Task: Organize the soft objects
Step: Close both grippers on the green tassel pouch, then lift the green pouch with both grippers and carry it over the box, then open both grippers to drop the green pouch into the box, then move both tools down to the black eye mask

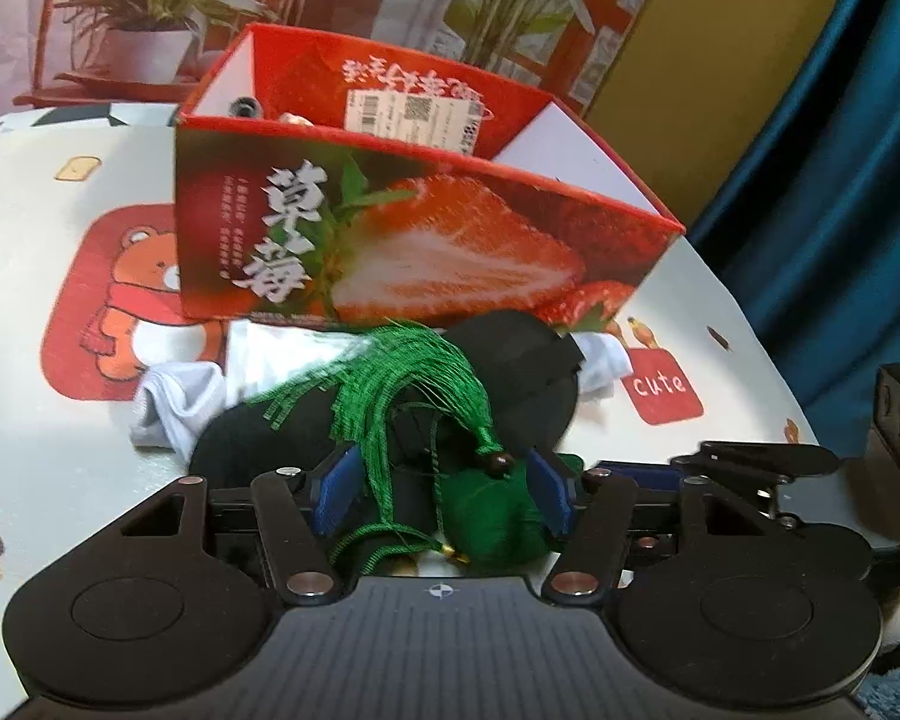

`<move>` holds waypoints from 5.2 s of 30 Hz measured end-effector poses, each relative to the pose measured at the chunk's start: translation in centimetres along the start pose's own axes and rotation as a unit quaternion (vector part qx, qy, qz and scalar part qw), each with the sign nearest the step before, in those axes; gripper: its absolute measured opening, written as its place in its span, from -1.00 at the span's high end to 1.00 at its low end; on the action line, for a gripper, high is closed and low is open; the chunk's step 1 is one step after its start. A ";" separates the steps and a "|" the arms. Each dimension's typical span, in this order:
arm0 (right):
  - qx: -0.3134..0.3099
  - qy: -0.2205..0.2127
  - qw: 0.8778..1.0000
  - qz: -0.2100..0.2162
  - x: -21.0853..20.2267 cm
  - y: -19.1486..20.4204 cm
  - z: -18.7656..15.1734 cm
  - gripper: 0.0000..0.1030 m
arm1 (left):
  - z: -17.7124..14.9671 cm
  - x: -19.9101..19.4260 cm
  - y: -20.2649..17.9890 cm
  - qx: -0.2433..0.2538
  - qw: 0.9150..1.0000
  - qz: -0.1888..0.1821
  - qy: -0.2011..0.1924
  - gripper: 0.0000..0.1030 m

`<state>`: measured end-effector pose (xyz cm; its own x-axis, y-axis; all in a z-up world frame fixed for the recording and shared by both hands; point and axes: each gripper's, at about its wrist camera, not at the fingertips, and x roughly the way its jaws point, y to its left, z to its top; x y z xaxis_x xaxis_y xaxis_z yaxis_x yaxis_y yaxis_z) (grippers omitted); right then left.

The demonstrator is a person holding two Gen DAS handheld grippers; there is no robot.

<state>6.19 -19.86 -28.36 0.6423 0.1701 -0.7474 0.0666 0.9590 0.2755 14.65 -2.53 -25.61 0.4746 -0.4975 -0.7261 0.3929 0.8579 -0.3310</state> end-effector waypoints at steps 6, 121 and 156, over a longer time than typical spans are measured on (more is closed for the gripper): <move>0.003 -0.002 1.000 0.025 0.6 0.2 -0.3 0.04 | -0.8 1.3 0.2 -0.016 0.999 -0.025 0.028 0.05; -0.018 -0.148 0.980 -0.135 2.7 -6.8 18.8 0.24 | 20.3 4.2 -1.6 0.076 0.989 -0.008 -0.126 0.18; -0.046 -0.191 0.979 -0.054 -1.8 0.2 6.8 0.24 | 3.1 -2.3 4.1 -0.049 0.993 0.086 -0.060 0.12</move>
<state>10.20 -21.50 -22.83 0.8750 -0.0146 -0.4840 0.0932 0.9859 0.1387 17.61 1.70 -23.48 0.6204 -0.3489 -0.7024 0.2214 0.9371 -0.2699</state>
